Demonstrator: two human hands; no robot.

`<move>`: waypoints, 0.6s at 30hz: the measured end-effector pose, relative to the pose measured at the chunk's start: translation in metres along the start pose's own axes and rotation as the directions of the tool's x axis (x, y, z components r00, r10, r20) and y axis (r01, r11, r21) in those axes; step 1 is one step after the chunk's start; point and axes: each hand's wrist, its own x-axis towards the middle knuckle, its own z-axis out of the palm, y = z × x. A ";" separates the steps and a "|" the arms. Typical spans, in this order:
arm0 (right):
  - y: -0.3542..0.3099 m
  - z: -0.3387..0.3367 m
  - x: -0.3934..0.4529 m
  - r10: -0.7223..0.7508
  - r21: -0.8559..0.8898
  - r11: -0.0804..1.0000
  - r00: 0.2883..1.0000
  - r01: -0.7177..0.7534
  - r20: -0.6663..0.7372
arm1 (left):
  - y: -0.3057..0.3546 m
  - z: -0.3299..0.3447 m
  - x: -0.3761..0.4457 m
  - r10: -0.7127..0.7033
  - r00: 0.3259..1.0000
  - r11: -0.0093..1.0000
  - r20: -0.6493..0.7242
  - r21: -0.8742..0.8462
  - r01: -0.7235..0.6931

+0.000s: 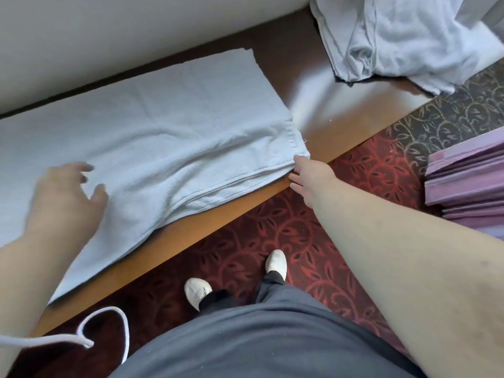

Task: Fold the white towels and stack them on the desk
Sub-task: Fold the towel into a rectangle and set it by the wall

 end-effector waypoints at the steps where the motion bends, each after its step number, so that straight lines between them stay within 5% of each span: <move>1: -0.002 -0.001 0.006 -0.010 -0.007 1.000 1.000 0.010 0.012 | 0.028 0.009 -0.006 0.128 0.985 0.990 0.118 0.050 -0.135; 3: -0.003 -0.002 0.016 -0.056 -0.030 0.998 0.998 0.055 -0.032 | 0.090 0.038 -0.016 0.325 0.895 0.936 0.305 0.034 -0.351; 6: -0.004 -0.005 0.028 -0.156 -0.091 0.985 0.977 0.144 -0.143 | 0.176 0.083 -0.026 0.413 0.781 0.887 0.467 -0.013 -0.462; 10: -0.010 -0.012 0.042 -0.241 -0.279 0.932 0.970 0.230 -0.005 | 0.223 0.126 -0.020 0.319 0.836 0.911 0.447 0.099 -0.400; 14: -0.020 -0.027 0.051 -0.557 -0.380 0.772 0.830 0.509 -0.021 | 0.236 0.142 -0.016 0.211 0.883 0.949 0.420 0.129 -0.288; 18: -0.023 -0.032 0.061 -0.364 -0.569 0.690 0.894 0.448 0.261 | 0.245 0.147 -0.015 0.193 0.906 0.939 0.376 0.197 -0.281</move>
